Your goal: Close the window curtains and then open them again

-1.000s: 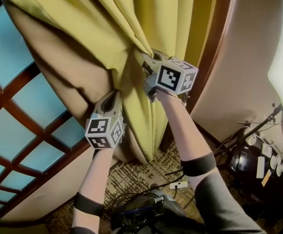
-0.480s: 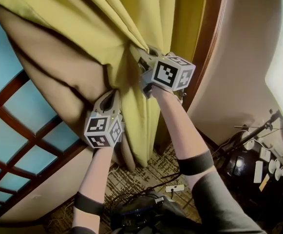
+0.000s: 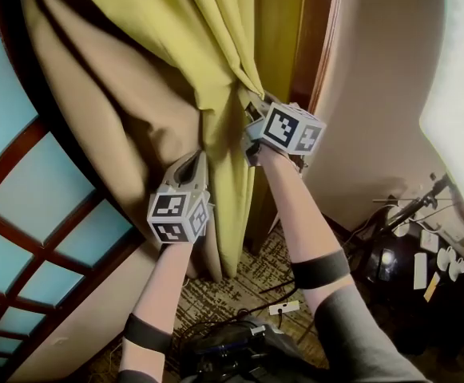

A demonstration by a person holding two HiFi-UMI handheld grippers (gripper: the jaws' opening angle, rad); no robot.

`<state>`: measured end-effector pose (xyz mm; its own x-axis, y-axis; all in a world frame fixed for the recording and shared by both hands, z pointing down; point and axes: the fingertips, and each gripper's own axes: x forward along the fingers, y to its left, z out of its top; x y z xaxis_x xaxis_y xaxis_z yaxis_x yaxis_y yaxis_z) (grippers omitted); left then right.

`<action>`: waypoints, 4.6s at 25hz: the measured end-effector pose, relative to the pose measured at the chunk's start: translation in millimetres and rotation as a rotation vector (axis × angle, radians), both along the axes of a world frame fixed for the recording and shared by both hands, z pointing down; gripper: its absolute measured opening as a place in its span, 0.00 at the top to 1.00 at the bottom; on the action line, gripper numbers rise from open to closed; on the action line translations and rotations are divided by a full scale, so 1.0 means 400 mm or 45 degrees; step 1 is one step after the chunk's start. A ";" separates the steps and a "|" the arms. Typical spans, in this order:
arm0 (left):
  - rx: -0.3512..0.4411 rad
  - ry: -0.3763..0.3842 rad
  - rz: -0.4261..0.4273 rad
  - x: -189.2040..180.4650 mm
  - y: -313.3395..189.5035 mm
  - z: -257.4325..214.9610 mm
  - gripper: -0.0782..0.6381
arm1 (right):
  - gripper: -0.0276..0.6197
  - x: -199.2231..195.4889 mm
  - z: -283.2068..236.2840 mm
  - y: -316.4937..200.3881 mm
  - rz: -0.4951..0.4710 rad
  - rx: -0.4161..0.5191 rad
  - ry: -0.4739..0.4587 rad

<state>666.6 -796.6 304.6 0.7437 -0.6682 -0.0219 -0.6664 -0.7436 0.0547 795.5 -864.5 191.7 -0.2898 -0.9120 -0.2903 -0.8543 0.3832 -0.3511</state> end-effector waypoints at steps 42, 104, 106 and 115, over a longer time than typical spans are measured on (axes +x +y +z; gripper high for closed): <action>-0.115 -0.053 0.042 -0.347 0.226 0.151 0.89 | 0.59 -0.342 0.171 0.273 0.150 0.047 0.529; -0.365 -0.165 -0.816 -1.684 1.515 0.511 0.89 | 0.95 -1.341 0.885 1.486 -0.448 -0.543 0.488; -0.364 -0.162 -0.838 -1.767 1.580 0.509 0.89 | 0.95 -1.419 0.883 1.536 -0.456 -0.540 0.504; -0.395 -0.136 -0.903 -2.055 1.831 0.527 0.89 | 0.95 -1.675 0.896 1.753 -0.501 -0.580 0.529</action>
